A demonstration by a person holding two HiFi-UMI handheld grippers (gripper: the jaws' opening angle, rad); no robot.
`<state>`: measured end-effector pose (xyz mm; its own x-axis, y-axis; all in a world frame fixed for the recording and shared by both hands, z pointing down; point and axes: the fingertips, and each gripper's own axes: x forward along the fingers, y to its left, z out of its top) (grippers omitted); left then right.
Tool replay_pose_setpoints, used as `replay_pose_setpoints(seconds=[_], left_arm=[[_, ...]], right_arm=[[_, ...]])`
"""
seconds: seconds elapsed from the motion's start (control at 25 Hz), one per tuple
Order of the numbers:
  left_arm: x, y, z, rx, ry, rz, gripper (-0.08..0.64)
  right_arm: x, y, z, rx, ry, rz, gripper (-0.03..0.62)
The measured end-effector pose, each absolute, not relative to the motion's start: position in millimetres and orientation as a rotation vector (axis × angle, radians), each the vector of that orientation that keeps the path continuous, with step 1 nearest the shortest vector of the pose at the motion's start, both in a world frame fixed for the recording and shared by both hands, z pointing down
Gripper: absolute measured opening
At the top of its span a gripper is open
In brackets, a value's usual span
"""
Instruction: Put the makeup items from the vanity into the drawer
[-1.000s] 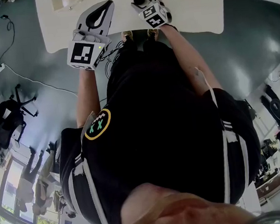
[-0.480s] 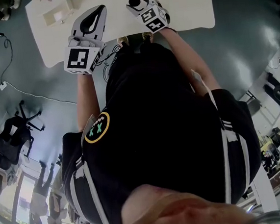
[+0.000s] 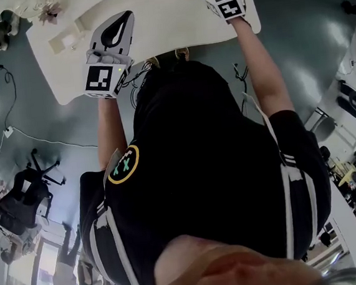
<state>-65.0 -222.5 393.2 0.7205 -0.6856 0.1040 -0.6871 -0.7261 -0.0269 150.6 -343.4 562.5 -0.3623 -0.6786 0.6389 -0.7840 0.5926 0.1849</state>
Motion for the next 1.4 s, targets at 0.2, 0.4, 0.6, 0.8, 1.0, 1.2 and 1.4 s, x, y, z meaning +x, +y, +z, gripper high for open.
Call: replay_pose_setpoints(seconds=[0.2,0.4,0.6,0.8,1.0,1.2,1.4], left_arm=[[-70.3,-225.2,392.3,2.897,-1.174,0.175,0.018],[-72.1,-225.9,391.7,2.888,-1.183,0.189,0.018],[-67.0,-225.3,390.7,2.892,-1.175,0.19,0.018],[-67.9,-226.6,393.1,2.886,-1.175,0.197,0.018],[-63.5,-224.9,390.5,2.888,-1.171,0.195,0.018],[-63.2,-226.5,392.9,2.892,-1.164,0.195,0.018],[-61.2,-227.2,389.6,2.892,-1.174,0.19,0.018]], right_arm=[[178.5,-357.1,580.6,1.188,-2.067,0.253,0.258],[178.5,-360.2,584.6,1.201,-2.072,0.282,0.258],[183.9,-362.4,587.2,1.223,-2.066,0.306,0.258],[181.0,-363.5,592.4,1.229,-2.082,0.33,0.329],[183.8,-355.8,589.6,1.229,-2.093,0.34,0.379],[187.8,-355.7,590.7,1.251,-2.084,0.339,0.383],[178.4,-351.2,554.6,1.283,-2.16,0.281,0.382]])
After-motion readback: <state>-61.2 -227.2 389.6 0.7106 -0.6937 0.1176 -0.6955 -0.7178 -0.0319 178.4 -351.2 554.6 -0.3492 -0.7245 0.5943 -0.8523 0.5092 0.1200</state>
